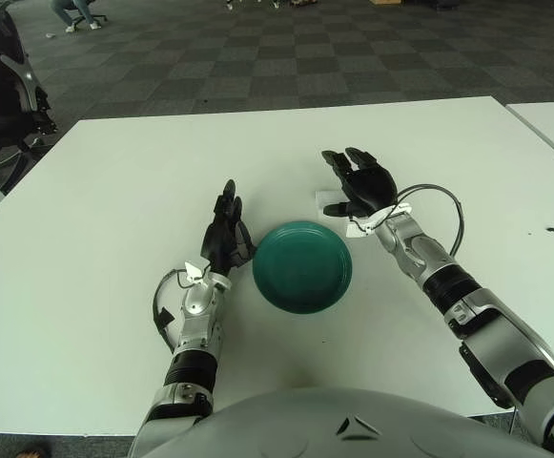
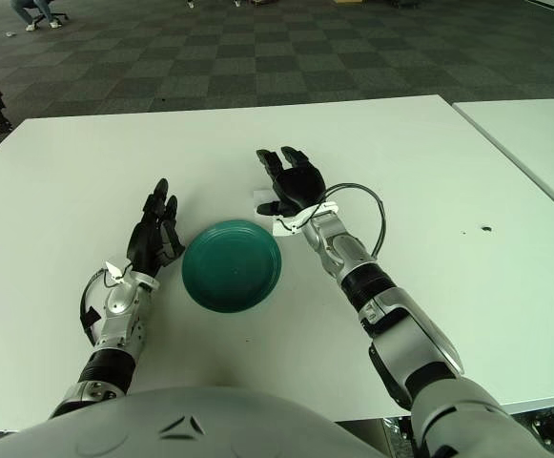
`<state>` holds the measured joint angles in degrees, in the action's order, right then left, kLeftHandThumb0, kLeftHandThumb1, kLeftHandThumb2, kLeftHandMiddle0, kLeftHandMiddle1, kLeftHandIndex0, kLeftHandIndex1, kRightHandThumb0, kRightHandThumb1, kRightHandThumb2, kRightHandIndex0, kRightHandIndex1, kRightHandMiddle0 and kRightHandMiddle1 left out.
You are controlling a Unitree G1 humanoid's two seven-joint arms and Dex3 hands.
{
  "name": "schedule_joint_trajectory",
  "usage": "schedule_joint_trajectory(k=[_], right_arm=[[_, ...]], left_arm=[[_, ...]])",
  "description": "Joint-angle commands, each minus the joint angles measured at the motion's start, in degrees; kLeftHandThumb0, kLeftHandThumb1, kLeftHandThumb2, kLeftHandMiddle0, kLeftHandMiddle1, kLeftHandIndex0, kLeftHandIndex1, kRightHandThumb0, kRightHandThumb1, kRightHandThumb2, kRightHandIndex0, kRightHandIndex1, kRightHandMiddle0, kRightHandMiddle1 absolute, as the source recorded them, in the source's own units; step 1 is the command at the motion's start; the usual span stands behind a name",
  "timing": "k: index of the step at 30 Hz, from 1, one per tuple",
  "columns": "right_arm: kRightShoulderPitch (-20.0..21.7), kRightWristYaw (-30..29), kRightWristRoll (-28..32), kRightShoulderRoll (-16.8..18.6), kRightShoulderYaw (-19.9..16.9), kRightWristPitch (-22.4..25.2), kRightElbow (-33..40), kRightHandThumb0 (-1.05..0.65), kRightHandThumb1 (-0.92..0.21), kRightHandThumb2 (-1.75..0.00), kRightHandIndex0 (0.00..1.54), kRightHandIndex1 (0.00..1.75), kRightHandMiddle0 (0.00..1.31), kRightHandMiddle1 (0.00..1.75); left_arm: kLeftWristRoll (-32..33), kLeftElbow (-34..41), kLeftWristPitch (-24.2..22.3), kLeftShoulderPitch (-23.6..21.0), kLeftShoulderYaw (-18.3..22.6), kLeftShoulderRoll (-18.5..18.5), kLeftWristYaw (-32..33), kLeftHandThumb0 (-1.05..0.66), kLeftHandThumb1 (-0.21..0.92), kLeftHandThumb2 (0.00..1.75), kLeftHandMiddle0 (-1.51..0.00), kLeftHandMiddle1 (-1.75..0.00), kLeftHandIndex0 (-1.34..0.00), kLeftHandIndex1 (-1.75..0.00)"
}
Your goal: Put the charger into the plate.
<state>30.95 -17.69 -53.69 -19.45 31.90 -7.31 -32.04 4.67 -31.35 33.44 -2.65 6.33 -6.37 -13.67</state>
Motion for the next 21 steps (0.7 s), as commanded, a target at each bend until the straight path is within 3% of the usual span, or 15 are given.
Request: schedule_joint_trajectory(k=[1,12,21], right_arm=[[3.8,5.7,-1.3,-1.8,1.3,-0.2,0.9,-0.95,-0.92,-0.34,0.15,0.00,0.00,0.21],[8.9,15.2,-3.9,-3.2,4.4,0.2,-3.4,-0.97,-0.92,-0.42,0.08,0.00,0.00,0.08],[12.0,17.8,-4.5,-2.7,5.4,0.3,-7.7,-0.96,-0.92,-0.51,0.08,0.00,0.00,0.05]], left_arm=[[0.0,-9.4,0.8,6.9,0.1,-2.3,2.7,-0.96,0.92,1.15,0.00,0.00,0.00,-0.13],[-0.8,-10.0,1.5,6.2,0.0,-2.3,3.6,-0.97,0.92,1.13,0.00,0.00,0.00,-0.15],[-0.3,-10.8,2.2,5.7,0.5,-2.7,3.0,-0.97,0.92,1.11,0.00,0.00,0.00,-0.17]])
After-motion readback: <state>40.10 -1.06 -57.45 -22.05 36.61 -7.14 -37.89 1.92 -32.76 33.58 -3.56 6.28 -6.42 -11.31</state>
